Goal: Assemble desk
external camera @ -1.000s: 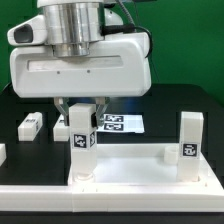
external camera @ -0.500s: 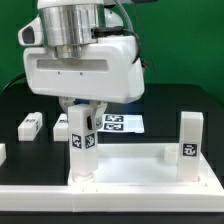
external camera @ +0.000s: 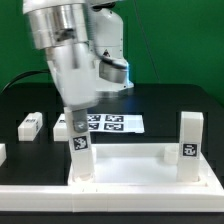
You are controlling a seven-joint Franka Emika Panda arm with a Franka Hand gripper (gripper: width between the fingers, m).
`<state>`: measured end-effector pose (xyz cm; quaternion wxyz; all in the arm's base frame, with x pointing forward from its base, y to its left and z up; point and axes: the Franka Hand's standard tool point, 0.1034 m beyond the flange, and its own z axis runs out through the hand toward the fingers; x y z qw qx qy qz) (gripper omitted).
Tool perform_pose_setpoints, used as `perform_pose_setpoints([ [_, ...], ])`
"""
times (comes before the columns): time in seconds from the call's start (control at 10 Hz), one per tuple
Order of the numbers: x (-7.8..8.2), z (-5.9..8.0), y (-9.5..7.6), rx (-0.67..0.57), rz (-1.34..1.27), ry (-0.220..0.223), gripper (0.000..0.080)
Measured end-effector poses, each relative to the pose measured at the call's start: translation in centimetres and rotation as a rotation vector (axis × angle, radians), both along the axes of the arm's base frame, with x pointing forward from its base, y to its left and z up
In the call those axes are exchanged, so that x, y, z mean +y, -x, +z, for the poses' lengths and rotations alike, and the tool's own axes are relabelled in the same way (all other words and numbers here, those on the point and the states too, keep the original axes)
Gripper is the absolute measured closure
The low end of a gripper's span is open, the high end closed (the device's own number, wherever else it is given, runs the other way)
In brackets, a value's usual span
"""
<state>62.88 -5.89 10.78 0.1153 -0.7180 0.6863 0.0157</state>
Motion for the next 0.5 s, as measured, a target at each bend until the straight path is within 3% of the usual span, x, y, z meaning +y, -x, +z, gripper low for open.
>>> perform_pose_setpoints([
  [0.1,0.12,0.03,0.0,-0.001,0.002,-0.001,0.0508],
  [0.3,0.19,-0.03,0.01,-0.008,0.047,0.005,0.027],
  [0.4,0.22,-0.04,0.01,-0.012,0.078,0.013,0.027],
  [0.5,0.28,0.03,-0.11,-0.051,0.313,0.069,0.0175],
])
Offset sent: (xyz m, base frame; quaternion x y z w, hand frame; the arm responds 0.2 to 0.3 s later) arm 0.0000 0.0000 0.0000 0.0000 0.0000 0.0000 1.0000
